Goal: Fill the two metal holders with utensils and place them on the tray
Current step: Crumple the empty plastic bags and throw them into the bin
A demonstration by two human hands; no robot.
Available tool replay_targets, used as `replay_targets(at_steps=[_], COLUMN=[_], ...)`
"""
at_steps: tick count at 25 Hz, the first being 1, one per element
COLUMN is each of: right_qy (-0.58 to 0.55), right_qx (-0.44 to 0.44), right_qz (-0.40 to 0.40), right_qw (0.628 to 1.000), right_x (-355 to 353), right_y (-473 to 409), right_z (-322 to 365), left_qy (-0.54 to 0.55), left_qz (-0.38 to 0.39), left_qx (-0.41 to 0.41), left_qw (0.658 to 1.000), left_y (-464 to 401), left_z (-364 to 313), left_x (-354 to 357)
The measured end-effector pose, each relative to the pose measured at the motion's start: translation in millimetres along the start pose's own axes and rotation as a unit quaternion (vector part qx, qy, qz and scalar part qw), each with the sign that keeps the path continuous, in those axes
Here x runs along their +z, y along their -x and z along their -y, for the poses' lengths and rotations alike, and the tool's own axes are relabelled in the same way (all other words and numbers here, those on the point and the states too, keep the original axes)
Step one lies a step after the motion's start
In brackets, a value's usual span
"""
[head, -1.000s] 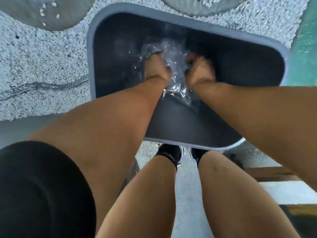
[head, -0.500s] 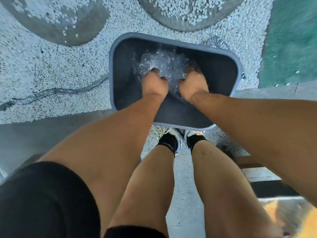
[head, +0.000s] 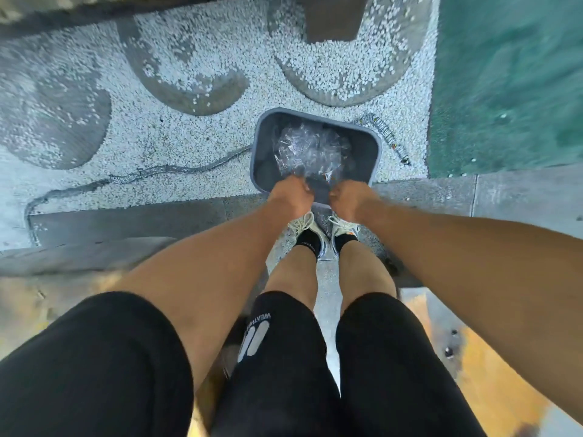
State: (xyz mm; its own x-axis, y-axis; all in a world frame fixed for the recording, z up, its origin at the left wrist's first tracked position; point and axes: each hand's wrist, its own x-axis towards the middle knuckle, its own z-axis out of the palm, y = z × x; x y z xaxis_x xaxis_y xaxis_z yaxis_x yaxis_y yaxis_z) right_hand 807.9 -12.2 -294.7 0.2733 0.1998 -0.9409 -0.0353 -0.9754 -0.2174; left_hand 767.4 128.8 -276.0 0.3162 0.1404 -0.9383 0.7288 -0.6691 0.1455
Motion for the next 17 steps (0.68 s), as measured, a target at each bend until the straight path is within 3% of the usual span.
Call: replay_targets(at_steps=[6, 9, 17], right_qy=[0.067, 0.112, 0.22], right_qx=[-0.026, -0.044, -0.102], right_qz=[0.001, 0.008, 0.064], right_qw=[0.997, 0.993, 0.968], right_x=[-17, -24, -10], right_y=[94, 142, 224], right_z=[4, 12, 46], left_qy=[0.058, 0.142, 0.445], left_qz=[-0.016, -0.042, -0.038], left_qx=[0.027, 0.007, -0.095], left_qw=[0.998, 0.989, 0.889], left_y=[107, 158, 271], left_z=[-12, -8, 20], left_x=[-22, -20, 19])
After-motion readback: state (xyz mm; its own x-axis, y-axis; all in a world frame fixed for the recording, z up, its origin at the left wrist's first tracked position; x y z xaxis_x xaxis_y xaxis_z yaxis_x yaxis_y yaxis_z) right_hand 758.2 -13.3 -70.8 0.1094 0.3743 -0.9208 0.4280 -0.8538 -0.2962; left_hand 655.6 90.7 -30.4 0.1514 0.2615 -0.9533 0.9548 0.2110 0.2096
